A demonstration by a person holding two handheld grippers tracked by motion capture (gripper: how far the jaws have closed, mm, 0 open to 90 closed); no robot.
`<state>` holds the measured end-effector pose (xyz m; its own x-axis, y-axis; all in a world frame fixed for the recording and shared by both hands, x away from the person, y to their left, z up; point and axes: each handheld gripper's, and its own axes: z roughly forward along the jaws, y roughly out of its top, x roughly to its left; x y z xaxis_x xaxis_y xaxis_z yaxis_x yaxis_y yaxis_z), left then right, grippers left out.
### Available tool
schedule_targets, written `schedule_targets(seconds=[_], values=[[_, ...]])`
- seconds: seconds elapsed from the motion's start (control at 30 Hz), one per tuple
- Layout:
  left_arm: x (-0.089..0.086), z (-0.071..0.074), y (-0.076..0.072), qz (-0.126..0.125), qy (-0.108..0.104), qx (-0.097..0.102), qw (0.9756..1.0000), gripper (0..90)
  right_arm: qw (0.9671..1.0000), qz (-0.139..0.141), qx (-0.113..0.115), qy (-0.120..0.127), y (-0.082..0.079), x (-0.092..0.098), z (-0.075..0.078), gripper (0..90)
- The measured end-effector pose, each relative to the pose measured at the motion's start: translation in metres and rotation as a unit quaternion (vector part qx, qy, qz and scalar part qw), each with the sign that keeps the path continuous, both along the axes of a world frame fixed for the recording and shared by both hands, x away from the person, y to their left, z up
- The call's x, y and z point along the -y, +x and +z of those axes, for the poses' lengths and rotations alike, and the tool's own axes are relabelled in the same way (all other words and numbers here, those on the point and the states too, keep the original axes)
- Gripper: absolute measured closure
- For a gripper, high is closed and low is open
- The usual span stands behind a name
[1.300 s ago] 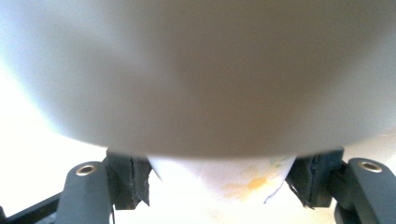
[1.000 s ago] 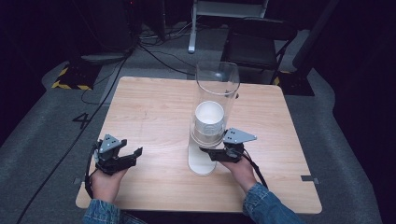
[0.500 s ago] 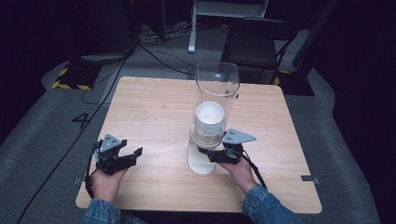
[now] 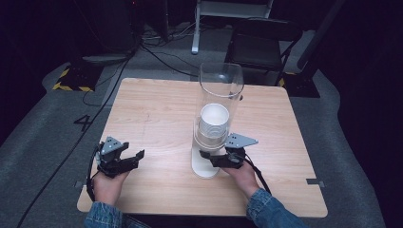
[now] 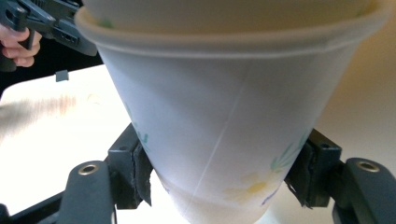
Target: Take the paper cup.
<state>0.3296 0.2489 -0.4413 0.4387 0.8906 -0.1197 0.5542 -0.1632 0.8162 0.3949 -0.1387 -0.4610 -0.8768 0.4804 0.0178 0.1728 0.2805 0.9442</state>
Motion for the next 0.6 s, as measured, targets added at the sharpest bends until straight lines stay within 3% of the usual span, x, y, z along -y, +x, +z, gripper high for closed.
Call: schedule_targets(seconds=[0.6], values=[[0.002,-0.001,0.004,-0.004,-0.001,0.000,1.0000,30.1,0.9999,-0.009,-0.004,-0.013,-0.001,0.002,-0.017,33.8]])
